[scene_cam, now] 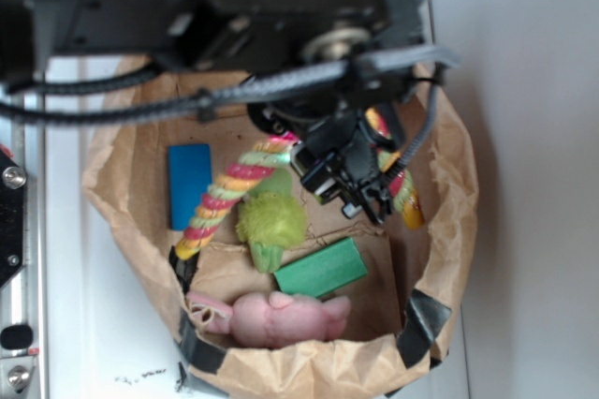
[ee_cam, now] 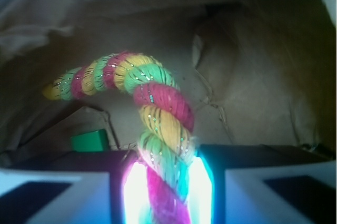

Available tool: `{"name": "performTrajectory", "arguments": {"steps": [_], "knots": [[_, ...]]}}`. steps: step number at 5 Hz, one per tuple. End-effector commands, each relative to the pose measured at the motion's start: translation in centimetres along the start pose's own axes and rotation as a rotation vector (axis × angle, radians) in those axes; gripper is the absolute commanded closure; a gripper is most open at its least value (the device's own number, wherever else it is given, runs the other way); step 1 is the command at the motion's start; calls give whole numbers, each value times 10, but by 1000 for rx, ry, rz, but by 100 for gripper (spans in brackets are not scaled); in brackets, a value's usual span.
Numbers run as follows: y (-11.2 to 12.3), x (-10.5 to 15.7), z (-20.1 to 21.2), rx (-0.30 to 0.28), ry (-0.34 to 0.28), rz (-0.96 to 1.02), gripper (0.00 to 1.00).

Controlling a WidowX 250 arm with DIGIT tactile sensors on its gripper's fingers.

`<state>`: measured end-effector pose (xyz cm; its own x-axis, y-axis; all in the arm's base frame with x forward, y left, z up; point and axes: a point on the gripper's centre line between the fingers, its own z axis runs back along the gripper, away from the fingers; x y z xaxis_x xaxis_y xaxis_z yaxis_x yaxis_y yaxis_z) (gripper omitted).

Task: Grab the multicolored rope.

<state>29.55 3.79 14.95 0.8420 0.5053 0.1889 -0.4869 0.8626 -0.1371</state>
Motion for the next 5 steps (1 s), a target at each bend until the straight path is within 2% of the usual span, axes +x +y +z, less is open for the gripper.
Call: {"name": "performTrajectory", "arguments": {"steps": [1, 2, 4, 5], "knots": [[-4, 15, 42, -34, -147, -290, 100], [-10, 10, 56, 28, -156, -315, 100], [-17, 6, 73, 58, -120, -318, 100], [-22, 3, 71, 65, -167, -311, 100]]}}
